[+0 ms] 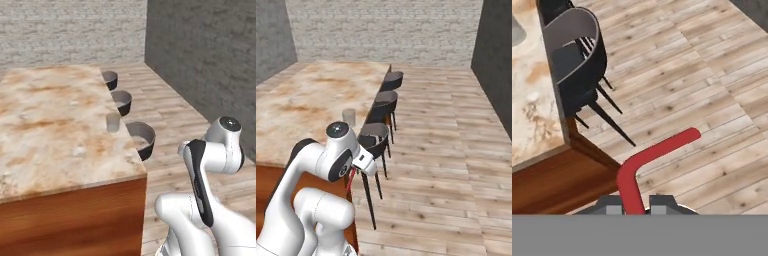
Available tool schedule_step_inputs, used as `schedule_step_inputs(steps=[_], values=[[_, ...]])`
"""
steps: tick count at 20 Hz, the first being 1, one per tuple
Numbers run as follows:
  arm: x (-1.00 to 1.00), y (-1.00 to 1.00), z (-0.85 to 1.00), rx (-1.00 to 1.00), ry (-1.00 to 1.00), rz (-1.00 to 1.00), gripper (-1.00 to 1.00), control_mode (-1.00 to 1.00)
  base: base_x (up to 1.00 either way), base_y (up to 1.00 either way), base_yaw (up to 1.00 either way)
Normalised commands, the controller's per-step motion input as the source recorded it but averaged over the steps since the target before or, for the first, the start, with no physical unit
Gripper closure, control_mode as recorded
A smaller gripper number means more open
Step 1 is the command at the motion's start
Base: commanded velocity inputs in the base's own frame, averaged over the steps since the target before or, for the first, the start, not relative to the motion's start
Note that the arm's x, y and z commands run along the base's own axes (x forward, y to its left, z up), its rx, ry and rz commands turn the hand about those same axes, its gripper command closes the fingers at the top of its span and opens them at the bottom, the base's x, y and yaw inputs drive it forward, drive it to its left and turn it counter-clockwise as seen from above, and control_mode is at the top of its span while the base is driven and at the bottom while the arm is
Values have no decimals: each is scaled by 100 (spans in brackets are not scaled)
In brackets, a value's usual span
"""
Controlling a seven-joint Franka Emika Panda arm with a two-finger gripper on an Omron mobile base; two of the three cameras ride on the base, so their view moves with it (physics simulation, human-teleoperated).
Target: Take a straw from the drawer in front and place it inside the glass cup on the dining counter.
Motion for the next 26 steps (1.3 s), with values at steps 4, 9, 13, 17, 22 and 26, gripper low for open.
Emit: schedule_step_inputs(steps=[4,9,13,17,22,26], values=[[0,0,0,0,0,0,100,100,3,-92,7],[0,0,0,0,0,0,100,100,16,-87,17],[0,0,0,0,0,0,100,100,27,-70,30],[0,0,0,0,0,0,100,100,27,-58,41],[0,0,0,0,0,0,100,100,44,-53,47],[0,0,0,0,0,0,100,100,57,-66,46]])
